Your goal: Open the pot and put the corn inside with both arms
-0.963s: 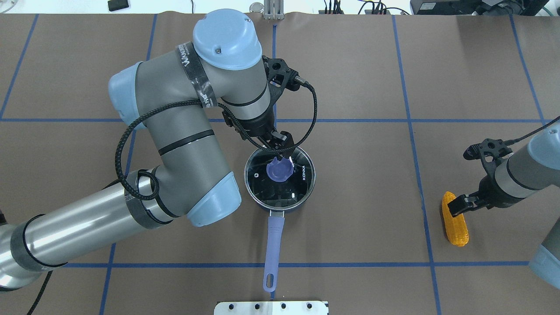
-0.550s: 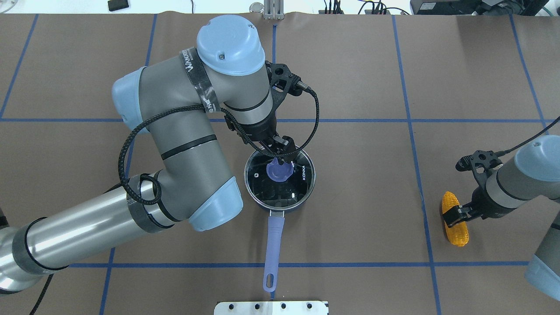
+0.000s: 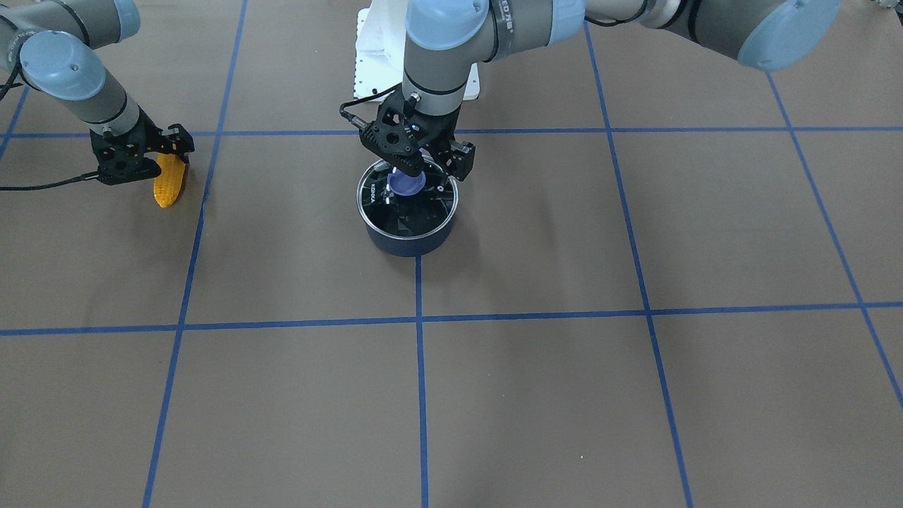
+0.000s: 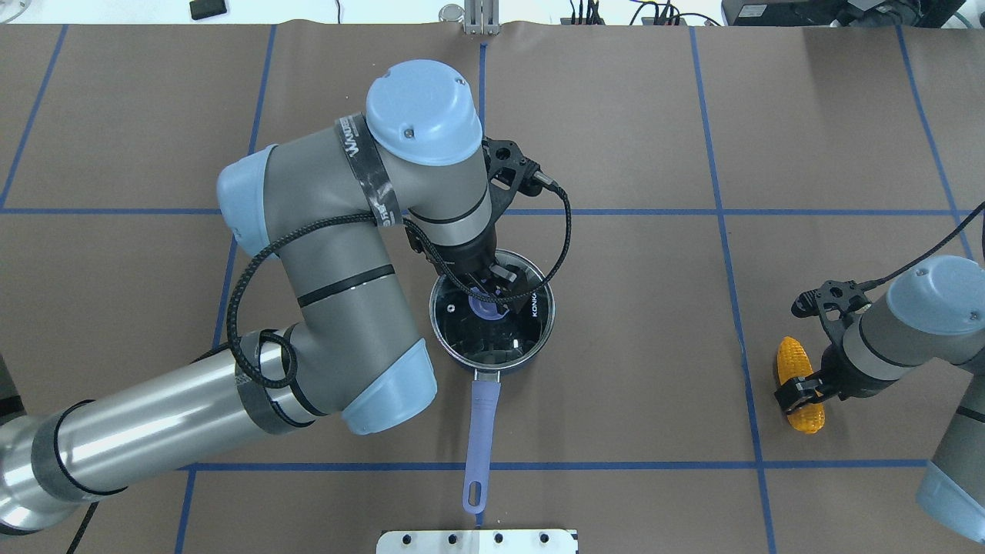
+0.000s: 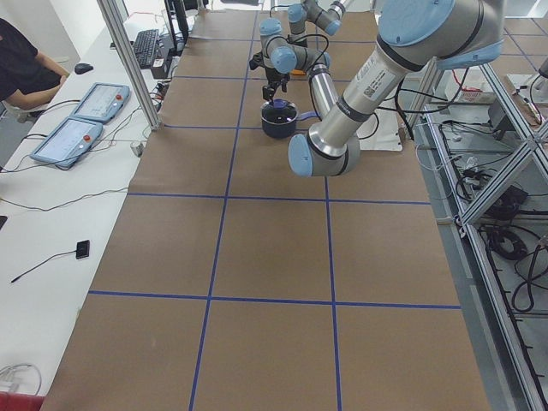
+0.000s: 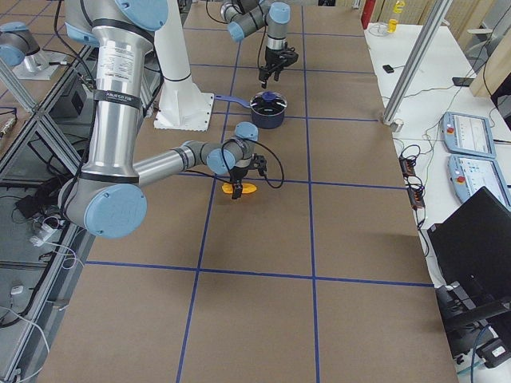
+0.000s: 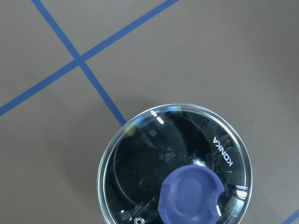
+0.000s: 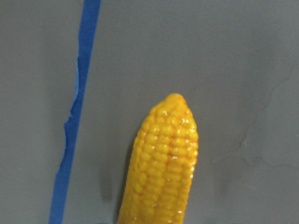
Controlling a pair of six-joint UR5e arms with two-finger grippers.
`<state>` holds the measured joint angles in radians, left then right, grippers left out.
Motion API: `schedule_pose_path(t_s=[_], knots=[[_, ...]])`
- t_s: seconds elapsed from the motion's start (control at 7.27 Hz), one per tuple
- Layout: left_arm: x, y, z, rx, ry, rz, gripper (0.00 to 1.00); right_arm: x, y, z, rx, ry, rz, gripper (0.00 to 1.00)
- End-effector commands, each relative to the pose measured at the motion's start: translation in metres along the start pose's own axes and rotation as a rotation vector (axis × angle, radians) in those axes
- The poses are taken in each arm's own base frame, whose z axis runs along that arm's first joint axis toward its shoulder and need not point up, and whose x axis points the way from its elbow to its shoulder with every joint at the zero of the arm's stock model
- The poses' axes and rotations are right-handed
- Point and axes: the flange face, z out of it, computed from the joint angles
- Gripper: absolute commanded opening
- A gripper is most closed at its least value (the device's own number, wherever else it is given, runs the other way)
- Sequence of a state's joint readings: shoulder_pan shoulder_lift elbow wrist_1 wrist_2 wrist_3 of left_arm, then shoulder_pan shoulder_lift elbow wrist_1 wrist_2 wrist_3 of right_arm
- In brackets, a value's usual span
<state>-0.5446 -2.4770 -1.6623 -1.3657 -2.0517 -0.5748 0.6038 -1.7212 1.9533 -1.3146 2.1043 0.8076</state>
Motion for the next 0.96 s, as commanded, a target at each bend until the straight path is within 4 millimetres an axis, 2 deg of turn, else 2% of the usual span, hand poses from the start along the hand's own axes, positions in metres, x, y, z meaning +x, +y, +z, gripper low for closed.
schedule_pose_path(t_s=[0.0, 0.28, 0.41, 0.69, 0.83], knots=[[0.014, 0.008, 0.019, -0.012, -0.018, 0.014, 0.99, -0.003, 0.002, 0.003, -0.008, 0.0, -0.006, 0.73], [0.025, 0.014, 0.032, -0.034, -0.013, 0.024, 0.99, -0.007, 0.006, 0.009, -0.02, 0.003, -0.018, 0.73], [0.025, 0.014, 0.034, -0.038, -0.014, 0.023, 0.99, -0.008, 0.005, 0.009, -0.02, 0.003, -0.018, 0.65], [0.025, 0.011, 0.038, -0.031, -0.009, 0.027, 0.99, -0.012, 0.003, 0.007, -0.017, -0.006, -0.023, 0.29], [0.024, 0.007, 0.046, -0.02, -0.001, 0.032, 0.99, -0.013, 0.003, 0.003, -0.015, -0.016, -0.026, 0.27]])
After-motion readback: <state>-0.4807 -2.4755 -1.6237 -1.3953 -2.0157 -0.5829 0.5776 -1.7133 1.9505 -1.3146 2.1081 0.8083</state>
